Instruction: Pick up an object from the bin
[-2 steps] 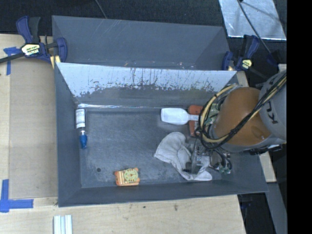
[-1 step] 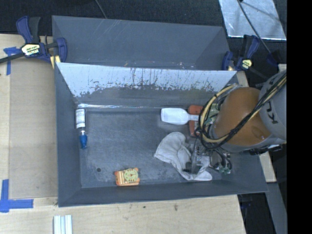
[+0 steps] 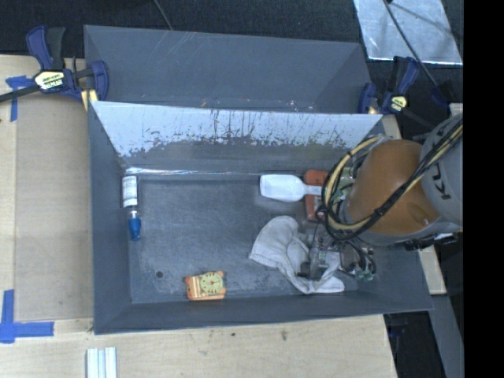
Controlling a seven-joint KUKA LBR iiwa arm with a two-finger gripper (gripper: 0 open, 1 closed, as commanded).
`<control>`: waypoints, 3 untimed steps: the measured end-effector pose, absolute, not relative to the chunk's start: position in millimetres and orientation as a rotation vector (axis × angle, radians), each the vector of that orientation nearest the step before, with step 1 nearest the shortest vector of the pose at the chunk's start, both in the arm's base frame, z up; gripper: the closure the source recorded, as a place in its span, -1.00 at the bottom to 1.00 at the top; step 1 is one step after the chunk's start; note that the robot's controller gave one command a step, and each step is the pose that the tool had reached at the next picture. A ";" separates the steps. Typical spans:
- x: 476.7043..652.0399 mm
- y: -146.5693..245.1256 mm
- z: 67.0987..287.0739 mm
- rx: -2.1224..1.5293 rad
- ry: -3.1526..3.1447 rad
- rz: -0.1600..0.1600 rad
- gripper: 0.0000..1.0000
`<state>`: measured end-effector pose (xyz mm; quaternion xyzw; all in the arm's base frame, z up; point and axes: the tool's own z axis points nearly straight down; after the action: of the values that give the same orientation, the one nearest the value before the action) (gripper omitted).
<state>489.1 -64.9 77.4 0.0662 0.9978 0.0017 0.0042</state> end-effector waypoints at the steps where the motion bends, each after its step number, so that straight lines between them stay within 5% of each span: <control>1: 486.0 -65.3 96.9 0.208 3.138 0.004 1.00; 3: 487.7 -66.2 127.8 0.208 3.131 0.001 1.00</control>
Offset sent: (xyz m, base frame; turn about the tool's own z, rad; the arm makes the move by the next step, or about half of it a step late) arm -0.0001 0.0001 0.0383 0.0000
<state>487.7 -66.2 127.8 0.0662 0.9978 0.0002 0.0018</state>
